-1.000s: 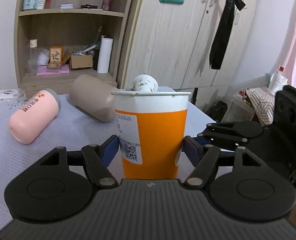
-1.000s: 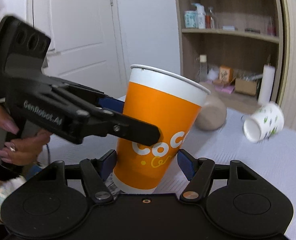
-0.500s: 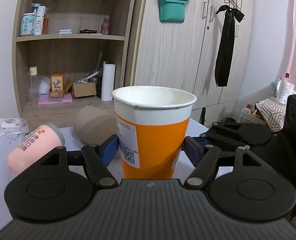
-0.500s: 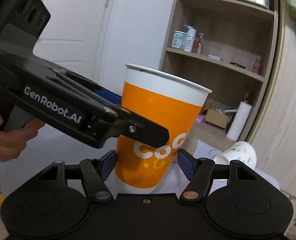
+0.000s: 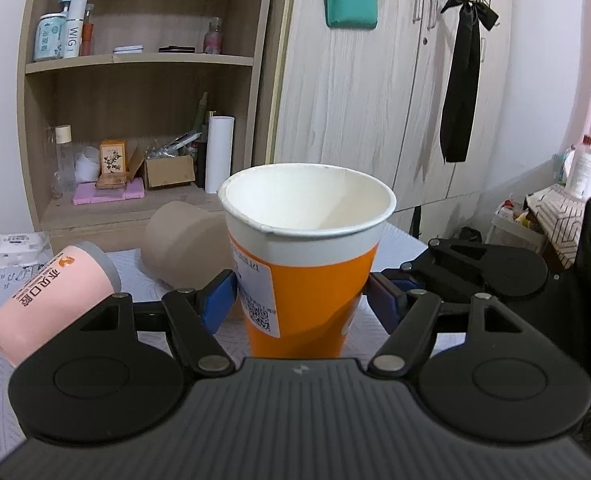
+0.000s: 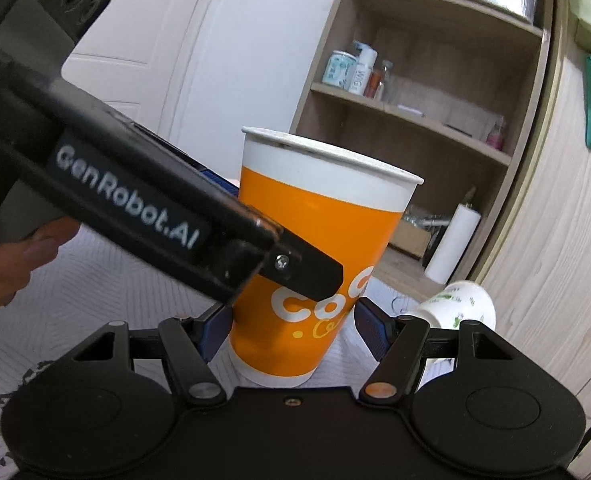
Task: Flip cup upright
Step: 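Lower the upright orange cup onto the table with the right gripper, then open the right gripper and pull it back from the cup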
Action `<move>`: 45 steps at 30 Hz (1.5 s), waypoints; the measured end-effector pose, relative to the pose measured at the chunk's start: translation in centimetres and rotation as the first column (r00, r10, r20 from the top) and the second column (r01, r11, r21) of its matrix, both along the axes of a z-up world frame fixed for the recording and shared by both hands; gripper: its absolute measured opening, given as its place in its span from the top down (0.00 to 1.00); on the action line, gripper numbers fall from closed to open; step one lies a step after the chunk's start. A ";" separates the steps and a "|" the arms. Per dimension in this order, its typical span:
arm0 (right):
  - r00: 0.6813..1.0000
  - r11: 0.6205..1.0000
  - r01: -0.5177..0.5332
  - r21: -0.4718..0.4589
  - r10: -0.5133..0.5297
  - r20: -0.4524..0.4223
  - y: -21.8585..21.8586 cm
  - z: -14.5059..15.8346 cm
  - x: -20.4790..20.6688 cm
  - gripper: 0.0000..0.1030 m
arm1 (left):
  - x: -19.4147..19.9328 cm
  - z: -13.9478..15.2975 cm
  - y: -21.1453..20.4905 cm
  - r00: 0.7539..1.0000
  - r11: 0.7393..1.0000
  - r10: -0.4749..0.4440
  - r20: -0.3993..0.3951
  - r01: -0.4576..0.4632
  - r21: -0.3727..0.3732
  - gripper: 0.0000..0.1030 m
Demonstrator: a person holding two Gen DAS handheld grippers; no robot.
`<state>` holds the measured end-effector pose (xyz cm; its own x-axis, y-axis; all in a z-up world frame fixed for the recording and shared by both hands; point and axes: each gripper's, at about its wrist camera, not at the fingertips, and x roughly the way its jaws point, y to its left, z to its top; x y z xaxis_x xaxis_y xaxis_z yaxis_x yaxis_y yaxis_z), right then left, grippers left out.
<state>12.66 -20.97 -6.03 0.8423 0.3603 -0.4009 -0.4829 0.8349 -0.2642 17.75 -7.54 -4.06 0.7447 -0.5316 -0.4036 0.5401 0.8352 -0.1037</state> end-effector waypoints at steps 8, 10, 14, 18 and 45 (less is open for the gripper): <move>1.000 1.000 -0.005 0.026 0.005 -0.029 -0.6 -0.3 0.0 0.30 | -0.5 -0.1 -0.5 1.000 1.000 -0.014 0.015 0.013 0.023 0.31; 1.000 0.999 0.001 0.032 0.000 -0.028 -0.5 -0.2 -0.1 0.30 | -0.6 0.0 -0.5 1.000 1.000 -0.012 0.007 0.012 0.018 0.31; 0.999 0.997 0.010 0.077 -0.006 -0.047 -0.9 0.0 0.0 0.24 | -0.6 0.0 -0.1 0.999 1.000 -0.013 -0.039 0.013 -0.008 0.30; 0.998 0.992 0.041 0.117 -0.034 -0.057 -1.5 0.1 -0.4 0.22 | -0.9 -0.4 0.2 0.997 1.000 0.015 -0.075 -0.016 -0.014 0.26; 0.973 0.913 0.198 0.356 -0.226 0.038 -5.3 6.2 -12.0 0.20 | -14.0 4.4 4.7 0.932 0.932 0.361 -0.025 -0.360 0.040 0.22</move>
